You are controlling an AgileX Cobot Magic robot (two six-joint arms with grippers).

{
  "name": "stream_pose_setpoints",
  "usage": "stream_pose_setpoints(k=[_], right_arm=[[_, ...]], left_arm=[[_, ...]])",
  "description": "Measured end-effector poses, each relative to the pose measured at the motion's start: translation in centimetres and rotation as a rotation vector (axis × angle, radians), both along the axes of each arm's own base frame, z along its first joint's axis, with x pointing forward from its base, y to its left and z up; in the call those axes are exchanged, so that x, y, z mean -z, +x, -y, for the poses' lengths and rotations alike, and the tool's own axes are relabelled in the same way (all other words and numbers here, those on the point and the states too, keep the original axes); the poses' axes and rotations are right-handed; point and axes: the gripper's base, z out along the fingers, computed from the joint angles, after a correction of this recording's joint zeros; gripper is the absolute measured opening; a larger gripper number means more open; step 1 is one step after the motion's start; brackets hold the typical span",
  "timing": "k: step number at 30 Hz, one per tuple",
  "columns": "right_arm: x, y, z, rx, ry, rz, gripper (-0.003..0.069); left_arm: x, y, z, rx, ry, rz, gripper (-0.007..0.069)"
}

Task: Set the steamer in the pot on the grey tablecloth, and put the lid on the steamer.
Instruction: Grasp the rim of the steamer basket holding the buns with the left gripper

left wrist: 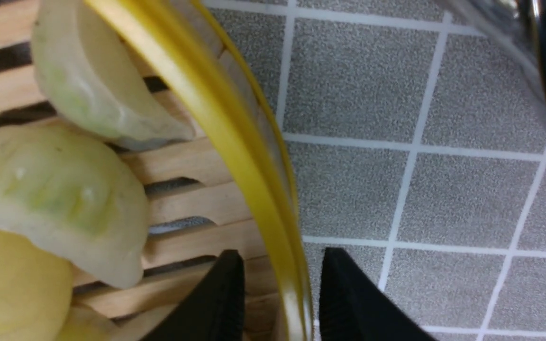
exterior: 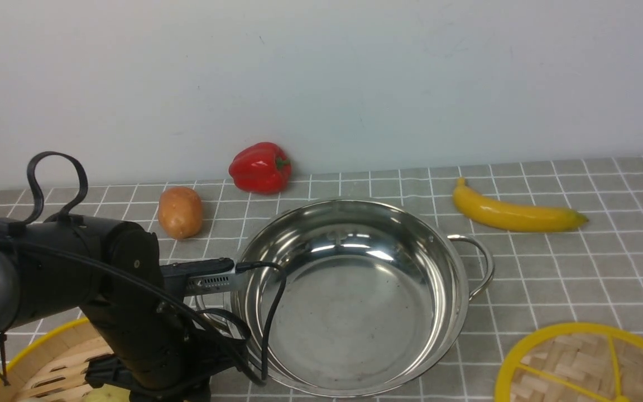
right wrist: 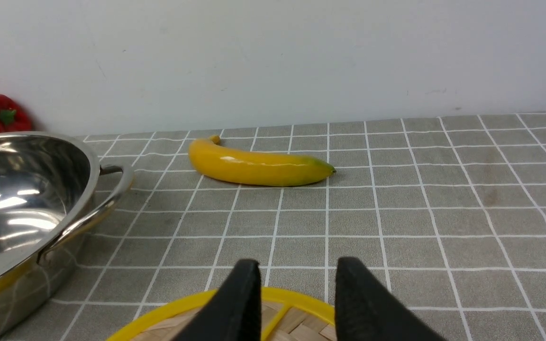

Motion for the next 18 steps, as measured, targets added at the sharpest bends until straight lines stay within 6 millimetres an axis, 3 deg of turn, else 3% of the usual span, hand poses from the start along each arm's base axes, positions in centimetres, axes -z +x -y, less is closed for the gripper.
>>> stream_pose_setpoints(k=[8, 18], right_arm=[[0.0, 0.0, 0.0, 0.0, -0.001, 0.0, 0.0243], [0.0, 0.0, 0.0, 0.0, -0.001, 0.0, 0.0243]], left_arm=[[0.0, -0.04, 0.07, -0.013, -0.002, -0.003, 0.0036], [0.0, -0.18, -0.13, 0.0, 0.02, -0.018, 0.0036]])
